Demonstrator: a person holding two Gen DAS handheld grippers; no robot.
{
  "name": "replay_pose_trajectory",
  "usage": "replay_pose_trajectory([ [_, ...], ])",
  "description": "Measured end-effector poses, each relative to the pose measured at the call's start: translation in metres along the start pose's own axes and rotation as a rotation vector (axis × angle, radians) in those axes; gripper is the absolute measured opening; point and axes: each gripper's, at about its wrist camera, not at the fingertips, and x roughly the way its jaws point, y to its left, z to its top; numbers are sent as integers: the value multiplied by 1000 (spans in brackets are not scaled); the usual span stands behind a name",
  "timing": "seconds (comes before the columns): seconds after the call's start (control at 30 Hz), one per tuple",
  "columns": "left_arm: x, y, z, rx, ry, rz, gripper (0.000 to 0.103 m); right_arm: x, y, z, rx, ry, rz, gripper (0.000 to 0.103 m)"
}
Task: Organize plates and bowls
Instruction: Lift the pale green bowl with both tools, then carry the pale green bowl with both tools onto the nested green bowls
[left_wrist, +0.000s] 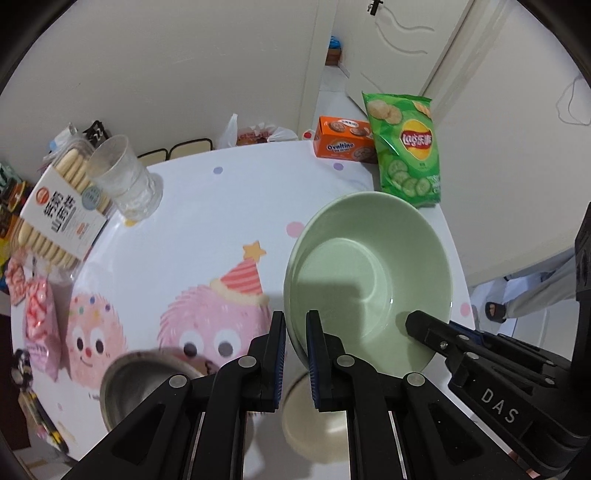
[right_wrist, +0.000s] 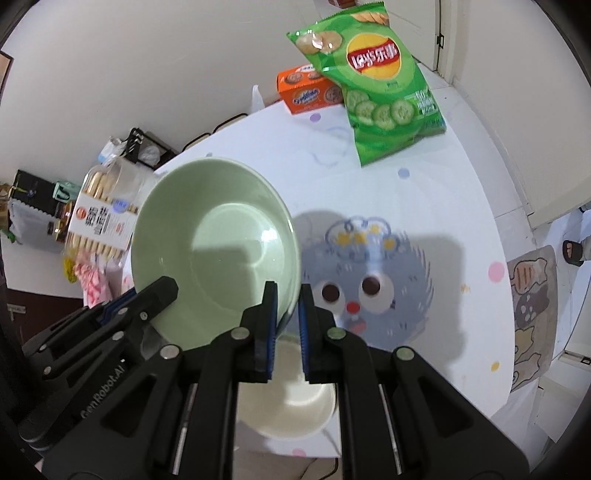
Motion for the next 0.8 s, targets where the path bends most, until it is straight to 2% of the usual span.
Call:
replay_pose_trajectory([
  [0.27,-10,-5,-33,-13,-5,3,10,-13,-3,-30,-43,6,5,14],
  [0.8,9,-4,-91,-73,94,-19,11,-1,-12,-77,-121,106,-19,15],
])
